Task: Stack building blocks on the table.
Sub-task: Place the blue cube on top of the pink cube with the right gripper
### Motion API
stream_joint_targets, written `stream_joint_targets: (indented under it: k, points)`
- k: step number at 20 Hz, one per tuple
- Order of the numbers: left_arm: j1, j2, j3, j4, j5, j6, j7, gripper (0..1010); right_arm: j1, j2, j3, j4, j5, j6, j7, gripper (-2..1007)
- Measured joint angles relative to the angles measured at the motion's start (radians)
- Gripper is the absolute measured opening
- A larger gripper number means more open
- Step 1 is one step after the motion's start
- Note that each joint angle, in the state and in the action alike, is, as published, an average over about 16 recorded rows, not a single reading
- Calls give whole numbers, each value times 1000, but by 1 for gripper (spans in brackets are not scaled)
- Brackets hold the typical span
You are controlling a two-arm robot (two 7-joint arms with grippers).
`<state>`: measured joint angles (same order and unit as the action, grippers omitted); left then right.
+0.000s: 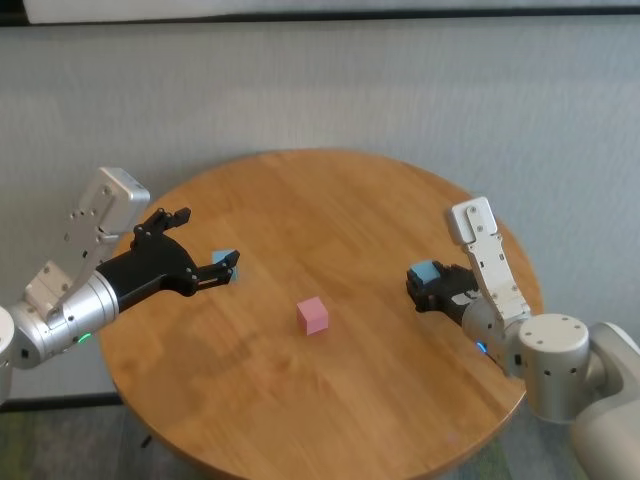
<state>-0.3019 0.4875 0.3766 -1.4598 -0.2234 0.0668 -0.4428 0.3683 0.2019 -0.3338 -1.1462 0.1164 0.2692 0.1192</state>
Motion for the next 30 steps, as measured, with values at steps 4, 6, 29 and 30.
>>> stream_joint_targets:
  k: [4,6,29,30]
  points:
    - [0,0,0,0,0,0,0,1001,-32,12,7,-73,4,3,30,367]
    - [0,0,0,0,0,0,0,1001,-52,18,9,-117,7,5,45,366]
    - [0,0,0,0,0,0,0,1001,-217,20,-8,-402,-8,61,135,366]
    - [0,0,0,0,0,0,0,1001,-218,20,-9,-402,-8,62,139,366]
